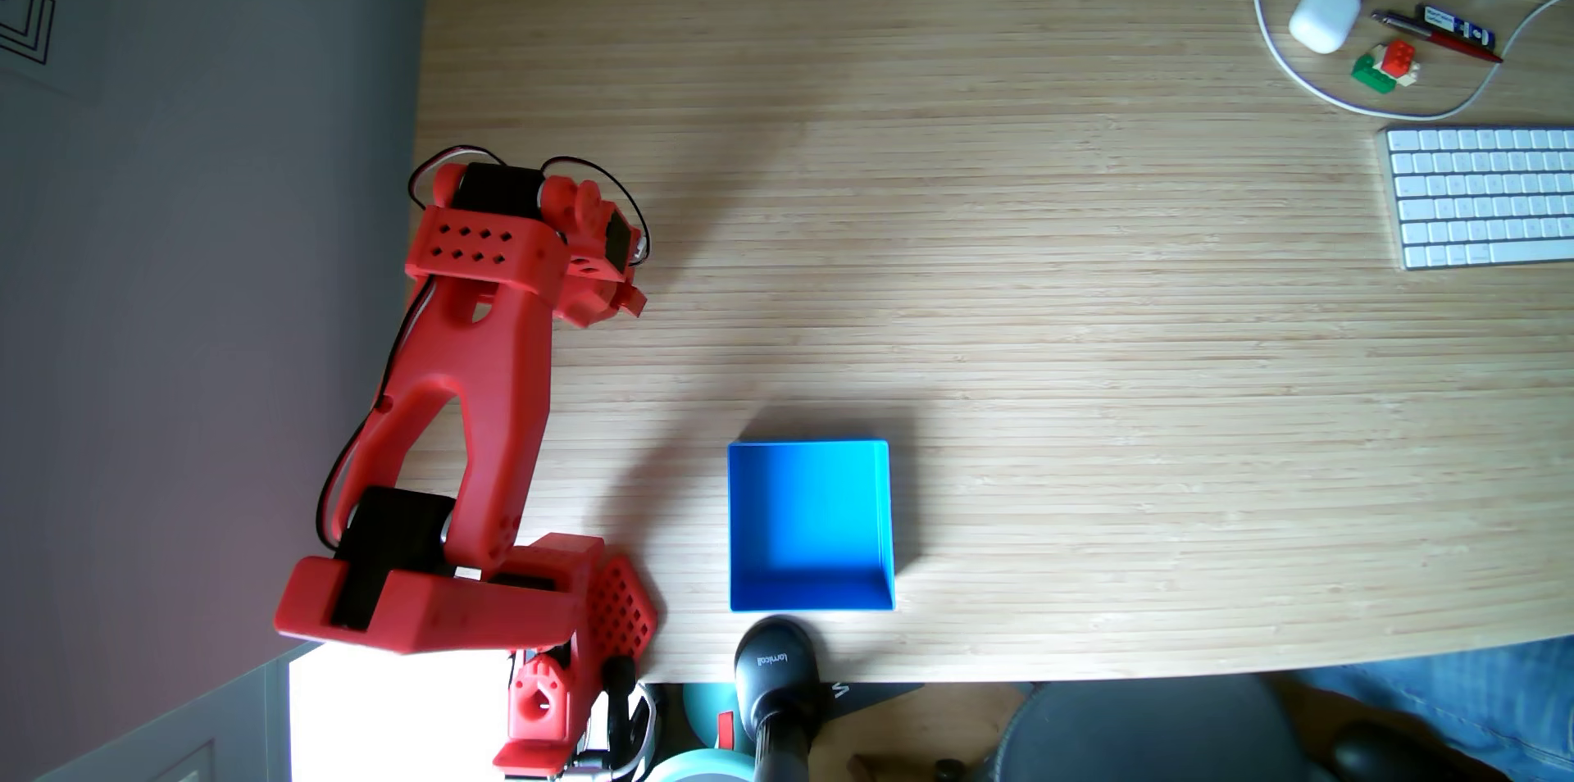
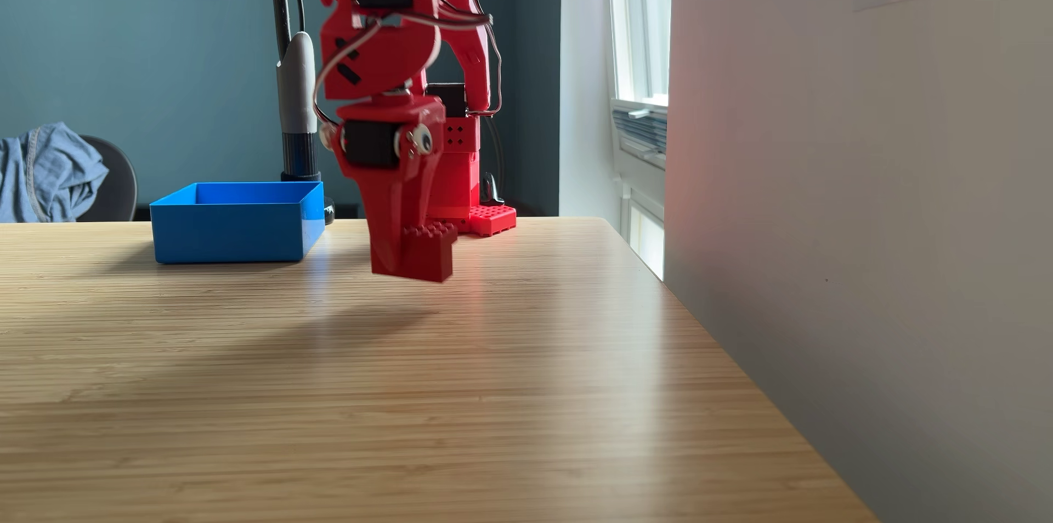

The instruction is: Put the red lego brick in blue bin

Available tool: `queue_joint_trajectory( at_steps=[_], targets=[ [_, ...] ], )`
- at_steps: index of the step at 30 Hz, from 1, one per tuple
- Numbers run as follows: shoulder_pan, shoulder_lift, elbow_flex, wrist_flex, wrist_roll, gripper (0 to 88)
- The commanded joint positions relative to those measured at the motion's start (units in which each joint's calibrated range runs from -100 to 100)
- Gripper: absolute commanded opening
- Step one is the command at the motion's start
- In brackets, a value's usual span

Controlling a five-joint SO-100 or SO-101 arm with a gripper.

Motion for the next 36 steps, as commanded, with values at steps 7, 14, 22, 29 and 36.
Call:
queue_joint_trajectory(
  at_steps=[7,14,22,29,36],
  targets=[
    [13.8,-15.32,-2.9,5.16,5.13,0.1],
    [27.58,-20.62,2.82,5.41,10.89,0.1],
    [42.87,-23.1,4.82,5.33,17.73,0.1],
    [50.44,-23.1,5.0,5.24,21.1,0.0],
    [54.91,-23.1,11.53,3.78,23.98,0.0]
  ],
)
